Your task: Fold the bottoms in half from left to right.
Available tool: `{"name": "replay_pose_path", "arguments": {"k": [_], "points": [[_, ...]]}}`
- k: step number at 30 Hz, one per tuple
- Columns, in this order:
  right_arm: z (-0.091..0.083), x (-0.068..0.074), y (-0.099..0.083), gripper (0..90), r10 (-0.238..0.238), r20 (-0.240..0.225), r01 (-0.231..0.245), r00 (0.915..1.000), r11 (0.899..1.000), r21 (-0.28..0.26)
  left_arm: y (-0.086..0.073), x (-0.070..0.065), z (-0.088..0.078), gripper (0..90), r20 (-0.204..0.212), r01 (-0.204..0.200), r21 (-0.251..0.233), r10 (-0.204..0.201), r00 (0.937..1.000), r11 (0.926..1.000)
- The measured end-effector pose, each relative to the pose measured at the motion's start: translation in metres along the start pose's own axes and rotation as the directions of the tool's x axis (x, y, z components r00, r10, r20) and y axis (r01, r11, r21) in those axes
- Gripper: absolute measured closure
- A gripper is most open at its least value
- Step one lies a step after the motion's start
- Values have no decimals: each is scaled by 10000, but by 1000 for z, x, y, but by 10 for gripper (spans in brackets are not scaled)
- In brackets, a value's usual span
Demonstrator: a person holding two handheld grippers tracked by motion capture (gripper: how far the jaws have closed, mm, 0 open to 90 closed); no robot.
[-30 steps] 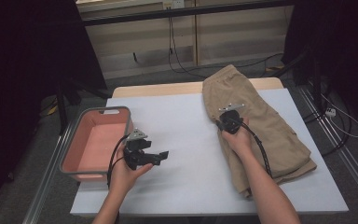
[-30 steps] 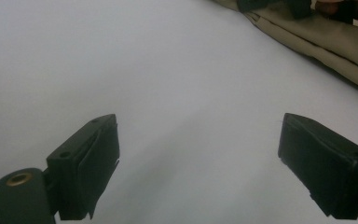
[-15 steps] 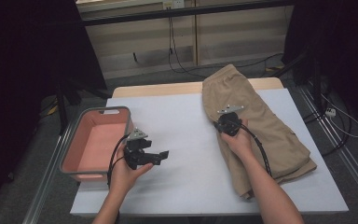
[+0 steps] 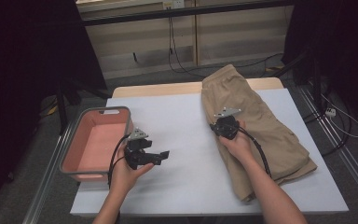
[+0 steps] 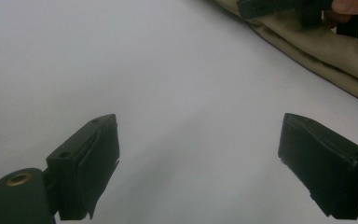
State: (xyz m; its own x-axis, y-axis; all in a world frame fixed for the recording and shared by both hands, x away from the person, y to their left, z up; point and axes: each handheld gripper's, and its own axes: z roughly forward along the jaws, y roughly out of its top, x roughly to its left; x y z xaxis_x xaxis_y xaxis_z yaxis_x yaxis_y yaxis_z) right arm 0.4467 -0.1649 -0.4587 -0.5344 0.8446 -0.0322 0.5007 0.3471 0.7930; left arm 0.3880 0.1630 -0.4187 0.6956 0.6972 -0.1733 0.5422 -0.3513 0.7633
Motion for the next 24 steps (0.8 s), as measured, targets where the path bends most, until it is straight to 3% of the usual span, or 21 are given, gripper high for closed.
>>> {"name": "replay_pose_path", "arguments": {"k": [7,14,20,24], "points": [[-3,8,-1,893,-246,-601,248,9979,9997,10,0,-1,1,123,5,22,-1,-22,10000,10000],[-8,27,-3,893,-813,-1417,829,9866,9965,53,1,-1,0,123,-27,22,-10,-22,10000,10000],[-17,50,-6,892,-1613,-2082,1645,9647,9864,-18,1,-1,1,123,-28,2,-12,-2,10000,10000],[-24,70,-7,892,-1895,-2857,1925,9394,9811,-177,2,-2,1,123,-17,18,-30,-18,10000,10000]]}}
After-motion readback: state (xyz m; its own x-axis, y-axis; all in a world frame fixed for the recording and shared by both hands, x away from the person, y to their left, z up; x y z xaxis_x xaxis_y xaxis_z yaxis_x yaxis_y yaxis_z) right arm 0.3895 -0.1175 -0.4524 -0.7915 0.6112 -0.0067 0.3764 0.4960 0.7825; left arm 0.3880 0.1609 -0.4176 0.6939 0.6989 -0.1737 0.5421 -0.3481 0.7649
